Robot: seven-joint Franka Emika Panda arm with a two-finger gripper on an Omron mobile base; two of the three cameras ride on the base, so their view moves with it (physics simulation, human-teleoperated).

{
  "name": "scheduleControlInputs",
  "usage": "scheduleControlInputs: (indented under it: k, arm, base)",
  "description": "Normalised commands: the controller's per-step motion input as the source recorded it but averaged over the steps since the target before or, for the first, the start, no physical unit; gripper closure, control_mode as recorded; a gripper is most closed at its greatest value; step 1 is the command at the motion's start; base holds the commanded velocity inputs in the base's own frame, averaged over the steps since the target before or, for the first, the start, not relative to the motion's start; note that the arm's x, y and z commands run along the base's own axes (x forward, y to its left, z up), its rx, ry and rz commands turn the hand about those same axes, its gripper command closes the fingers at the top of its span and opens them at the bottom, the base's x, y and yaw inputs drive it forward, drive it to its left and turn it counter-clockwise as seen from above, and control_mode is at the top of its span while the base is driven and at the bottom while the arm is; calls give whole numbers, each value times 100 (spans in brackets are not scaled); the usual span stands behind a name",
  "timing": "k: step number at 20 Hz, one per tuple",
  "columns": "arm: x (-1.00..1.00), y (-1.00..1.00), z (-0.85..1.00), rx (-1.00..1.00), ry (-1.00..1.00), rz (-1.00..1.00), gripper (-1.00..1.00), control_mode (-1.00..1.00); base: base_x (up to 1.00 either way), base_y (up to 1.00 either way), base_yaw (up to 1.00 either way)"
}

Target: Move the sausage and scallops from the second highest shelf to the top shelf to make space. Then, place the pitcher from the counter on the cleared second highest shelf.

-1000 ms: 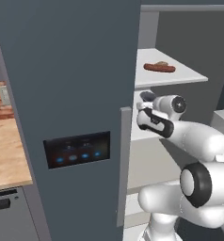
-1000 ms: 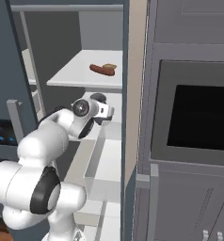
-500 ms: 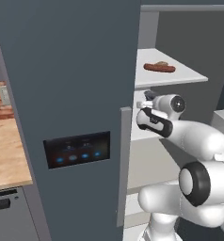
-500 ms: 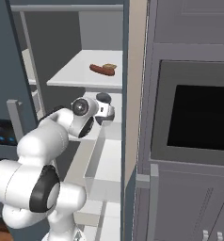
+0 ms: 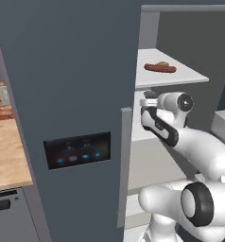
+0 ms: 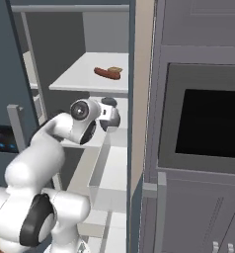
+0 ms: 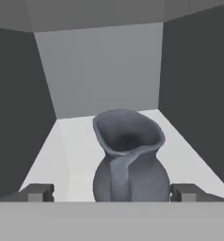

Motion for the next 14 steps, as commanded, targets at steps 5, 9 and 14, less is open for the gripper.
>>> scheduleControlInputs:
  k: [5, 9, 14]
  arm:
    - [-76, 7, 48, -13, 21, -4, -100, -100]
    - [-90, 15, 31, -17, 35, -5, -100, -100]
    - [-100, 6, 15, -10, 22, -1, -100, -100]
  base:
    - [0, 0, 0]
    - [0, 0, 0]
    - [0, 0, 0]
